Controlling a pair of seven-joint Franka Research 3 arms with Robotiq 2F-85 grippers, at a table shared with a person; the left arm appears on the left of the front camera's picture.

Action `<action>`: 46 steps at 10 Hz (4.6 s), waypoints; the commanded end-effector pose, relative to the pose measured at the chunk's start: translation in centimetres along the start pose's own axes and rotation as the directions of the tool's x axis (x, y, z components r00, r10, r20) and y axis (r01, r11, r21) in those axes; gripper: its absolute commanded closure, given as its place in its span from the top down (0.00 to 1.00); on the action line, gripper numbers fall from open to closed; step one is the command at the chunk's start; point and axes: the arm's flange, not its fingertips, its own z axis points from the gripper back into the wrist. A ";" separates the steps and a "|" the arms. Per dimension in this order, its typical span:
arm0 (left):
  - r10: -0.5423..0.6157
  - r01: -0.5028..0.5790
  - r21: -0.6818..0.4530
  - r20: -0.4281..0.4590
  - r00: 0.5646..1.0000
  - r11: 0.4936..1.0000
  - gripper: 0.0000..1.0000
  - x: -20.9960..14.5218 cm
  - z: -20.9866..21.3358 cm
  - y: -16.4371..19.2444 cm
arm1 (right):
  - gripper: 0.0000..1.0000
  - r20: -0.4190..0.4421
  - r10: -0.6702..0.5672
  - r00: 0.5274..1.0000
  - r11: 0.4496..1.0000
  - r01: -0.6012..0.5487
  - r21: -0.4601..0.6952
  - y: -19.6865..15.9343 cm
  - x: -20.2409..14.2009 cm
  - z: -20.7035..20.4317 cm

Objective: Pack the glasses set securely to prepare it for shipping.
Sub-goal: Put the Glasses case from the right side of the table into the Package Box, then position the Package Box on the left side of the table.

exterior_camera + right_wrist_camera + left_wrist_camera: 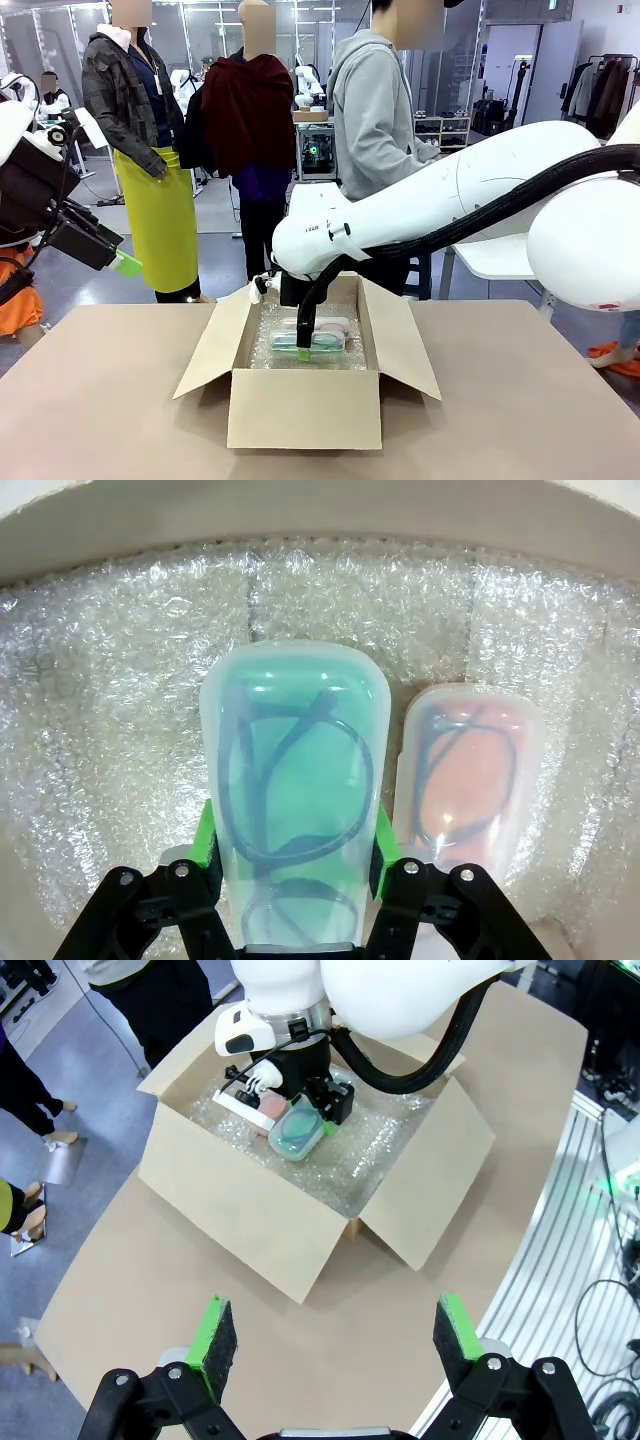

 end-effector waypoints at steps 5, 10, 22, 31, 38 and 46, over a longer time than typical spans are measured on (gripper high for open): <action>-0.004 0.004 -0.003 0.007 1.000 1.000 1.00 -0.1 0.1 0.0 | 1.00 0.008 -0.003 1.000 1.000 0.003 -0.011 0.6 0.0 0.2; -0.004 0.004 -0.003 0.007 1.000 1.000 1.00 -0.1 0.1 0.0 | 1.00 0.006 0.003 1.000 1.000 -0.003 -0.004 0.1 0.2 0.1; -0.004 0.004 -0.003 0.007 1.000 1.000 1.00 -0.1 0.1 0.0 | 1.00 -0.021 -0.032 0.999 0.999 0.031 -0.013 0.7 -0.6 1.9; -0.004 0.004 -0.003 0.007 1.000 1.000 1.00 -0.1 0.1 0.0 | 1.00 0.203 -0.274 0.940 0.943 0.304 -0.133 10.1 -13.2 18.1; -0.004 0.004 -0.003 0.007 1.000 1.000 1.00 -0.1 0.1 0.0 | 1.00 0.506 -0.594 0.625 0.687 0.722 -0.085 18.5 -31.1 20.7; -0.004 0.004 -0.003 0.007 1.000 1.000 1.00 -0.1 0.1 0.0 | 1.00 0.484 -0.590 0.647 0.704 0.705 -0.085 18.2 -32.5 20.8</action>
